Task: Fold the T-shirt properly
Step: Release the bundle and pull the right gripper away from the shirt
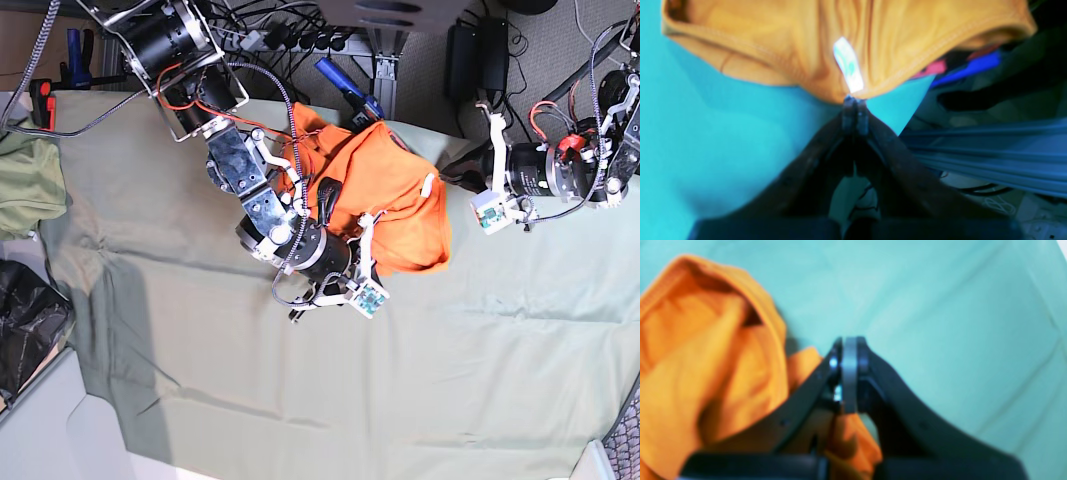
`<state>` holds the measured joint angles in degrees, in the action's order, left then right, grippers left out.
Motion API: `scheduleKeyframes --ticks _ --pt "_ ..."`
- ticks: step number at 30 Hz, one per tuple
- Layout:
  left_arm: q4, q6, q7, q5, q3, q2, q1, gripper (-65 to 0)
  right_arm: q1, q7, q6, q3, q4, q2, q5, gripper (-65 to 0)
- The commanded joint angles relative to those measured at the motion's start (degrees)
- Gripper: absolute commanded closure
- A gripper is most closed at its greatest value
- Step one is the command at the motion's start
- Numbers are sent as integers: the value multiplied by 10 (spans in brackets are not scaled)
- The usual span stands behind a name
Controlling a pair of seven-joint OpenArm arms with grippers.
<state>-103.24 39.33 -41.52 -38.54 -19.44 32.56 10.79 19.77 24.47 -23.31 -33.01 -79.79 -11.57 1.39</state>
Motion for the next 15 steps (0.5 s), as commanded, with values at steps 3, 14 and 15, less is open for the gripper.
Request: scheduleKeyframes --ticks 3,14,15 --pt "-61 7 10 -21 4 6 3 0 14 -17 -35 16 -40 2 -3 0" --pt "-110 7 28 65 -53 -12 67 0 18 -17 -35 188 -45 1 -4 0" --pt "-105 7 35 80 -62 -19 66 0 18 -17 -35 191 -40 0 -4 0"
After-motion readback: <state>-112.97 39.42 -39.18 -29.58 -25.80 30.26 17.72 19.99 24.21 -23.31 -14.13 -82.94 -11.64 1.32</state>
